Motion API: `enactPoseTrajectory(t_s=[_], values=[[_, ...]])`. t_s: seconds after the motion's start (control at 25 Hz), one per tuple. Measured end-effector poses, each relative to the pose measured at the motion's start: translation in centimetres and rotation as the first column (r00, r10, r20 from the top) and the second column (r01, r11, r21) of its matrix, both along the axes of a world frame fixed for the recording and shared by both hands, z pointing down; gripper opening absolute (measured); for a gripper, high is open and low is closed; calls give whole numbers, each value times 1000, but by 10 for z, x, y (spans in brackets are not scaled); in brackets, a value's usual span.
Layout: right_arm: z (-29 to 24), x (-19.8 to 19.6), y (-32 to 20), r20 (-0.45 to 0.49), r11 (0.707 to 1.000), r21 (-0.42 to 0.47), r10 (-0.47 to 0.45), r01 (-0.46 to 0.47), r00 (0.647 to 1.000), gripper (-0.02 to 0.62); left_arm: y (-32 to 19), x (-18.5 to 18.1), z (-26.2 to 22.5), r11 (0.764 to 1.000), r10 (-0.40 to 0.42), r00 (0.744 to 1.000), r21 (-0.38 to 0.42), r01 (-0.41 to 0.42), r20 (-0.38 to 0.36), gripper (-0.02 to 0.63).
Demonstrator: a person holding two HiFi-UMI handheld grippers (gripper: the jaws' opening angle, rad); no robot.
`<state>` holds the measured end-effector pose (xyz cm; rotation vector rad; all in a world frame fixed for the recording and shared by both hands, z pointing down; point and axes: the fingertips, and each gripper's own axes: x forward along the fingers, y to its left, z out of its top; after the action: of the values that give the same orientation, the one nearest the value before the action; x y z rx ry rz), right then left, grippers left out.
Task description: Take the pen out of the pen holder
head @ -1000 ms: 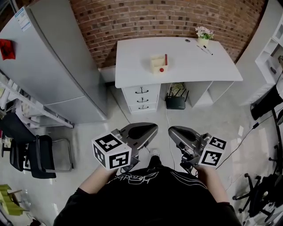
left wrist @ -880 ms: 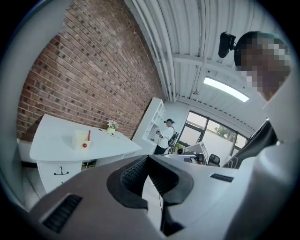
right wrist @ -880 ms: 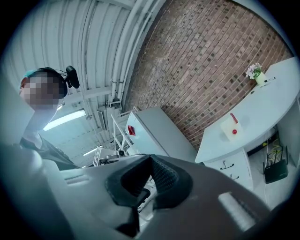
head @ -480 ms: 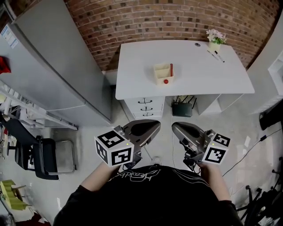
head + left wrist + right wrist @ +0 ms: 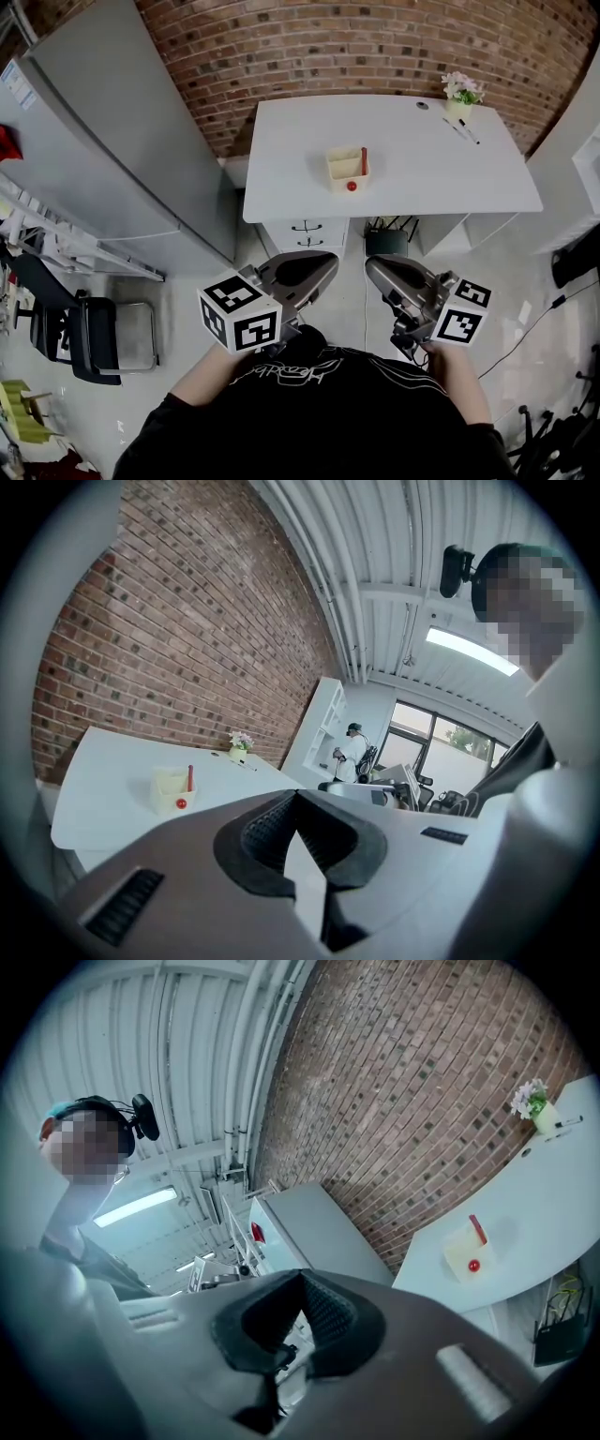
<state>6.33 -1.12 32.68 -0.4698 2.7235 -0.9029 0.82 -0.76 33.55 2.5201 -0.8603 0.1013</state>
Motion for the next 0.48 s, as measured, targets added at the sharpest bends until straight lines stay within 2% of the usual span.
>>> enactPoseTrajectory(t_s=[0.48], values=[[13, -5, -33, -63, 999, -20, 38, -39, 997, 3, -36, -3, 9, 999, 40, 999, -20, -40, -37, 5]])
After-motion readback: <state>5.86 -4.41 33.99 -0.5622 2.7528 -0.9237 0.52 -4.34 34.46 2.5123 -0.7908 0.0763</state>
